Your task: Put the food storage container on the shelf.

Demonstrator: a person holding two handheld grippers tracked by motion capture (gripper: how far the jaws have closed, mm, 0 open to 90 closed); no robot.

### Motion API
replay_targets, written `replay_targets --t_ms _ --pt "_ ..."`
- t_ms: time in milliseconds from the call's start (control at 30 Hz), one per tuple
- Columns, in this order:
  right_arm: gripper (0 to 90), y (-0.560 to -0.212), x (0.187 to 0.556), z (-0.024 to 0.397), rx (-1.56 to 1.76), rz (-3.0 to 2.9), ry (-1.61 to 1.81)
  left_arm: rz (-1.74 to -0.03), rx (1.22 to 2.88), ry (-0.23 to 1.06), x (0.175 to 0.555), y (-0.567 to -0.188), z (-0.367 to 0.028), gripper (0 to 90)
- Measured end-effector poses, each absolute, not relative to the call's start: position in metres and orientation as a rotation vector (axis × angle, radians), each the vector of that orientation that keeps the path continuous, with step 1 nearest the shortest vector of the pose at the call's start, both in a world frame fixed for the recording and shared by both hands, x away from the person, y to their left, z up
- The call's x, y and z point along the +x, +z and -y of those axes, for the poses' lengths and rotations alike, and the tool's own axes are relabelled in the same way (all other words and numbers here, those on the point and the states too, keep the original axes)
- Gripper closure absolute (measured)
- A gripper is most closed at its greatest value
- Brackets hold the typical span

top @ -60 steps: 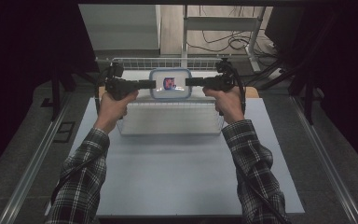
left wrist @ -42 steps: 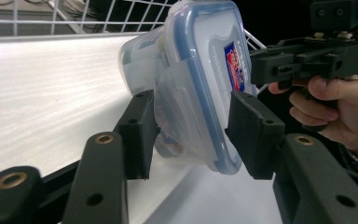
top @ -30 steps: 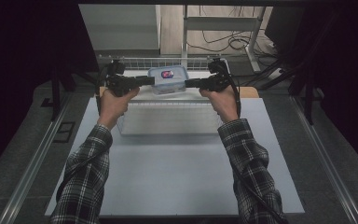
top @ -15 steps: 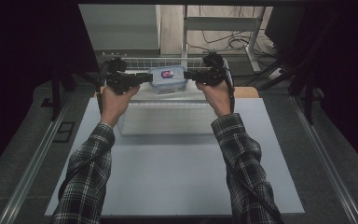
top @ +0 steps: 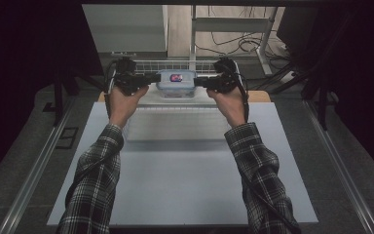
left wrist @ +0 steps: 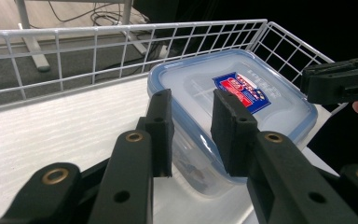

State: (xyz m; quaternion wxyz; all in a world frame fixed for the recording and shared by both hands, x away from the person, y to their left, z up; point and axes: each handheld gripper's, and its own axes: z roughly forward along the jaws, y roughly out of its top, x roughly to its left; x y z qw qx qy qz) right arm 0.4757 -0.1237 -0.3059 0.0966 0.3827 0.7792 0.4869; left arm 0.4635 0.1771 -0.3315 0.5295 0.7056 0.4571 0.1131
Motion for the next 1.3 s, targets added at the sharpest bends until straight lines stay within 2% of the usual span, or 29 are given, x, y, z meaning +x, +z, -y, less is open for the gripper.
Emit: replay_targets --t_ms 67,133,333,367,400,433,600,967,1167,1300 --pt "75.9 -0.307 0.476 0.125 1.124 -2.308 1.457 -1.092 1.689 0.285 0.462 -0.331 -0.176 66.2" --pt "70.8 -0.308 0.475 0.126 1.111 -2.313 1.487 -1.075 1.674 0.318 0.457 -0.331 -0.177 63.8" --pt "49.4 -0.314 0.467 0.129 1.075 -2.301 1.534 -1.042 1.689 0.319 0.447 -0.335 -0.178 47.0" --pt "49.4 -0.314 0.467 0.129 1.075 -2.301 1.534 -1.042 1.689 0.319 0.447 -0.335 -0.178 44.2" --pt "42.4 -0.316 0.463 0.129 1.052 -2.302 1.530 -1.034 1.683 0.324 0.442 -0.336 -0.179 41.6" --pt "39.3 -0.318 0.461 0.128 1.044 -2.305 1.521 -1.034 1.683 0.324 0.442 -0.336 -0.179 38.7" --pt "27.0 -0.326 0.453 0.126 1.013 -2.295 1.468 -1.002 1.703 0.330 0.432 -0.341 -0.179 28.0" --pt "18.7 -0.334 0.440 0.133 0.996 -2.294 1.478 -0.966 1.760 0.319 0.410 -0.354 -0.176 15.0" --pt "17.3 -0.340 0.433 0.132 0.971 -2.315 1.469 -0.946 1.824 0.360 0.399 -0.359 -0.172 12.5" --pt "15.9 -0.342 0.429 0.131 0.949 -2.330 1.459 -0.944 1.828 0.340 0.394 -0.363 -0.172 10.6"
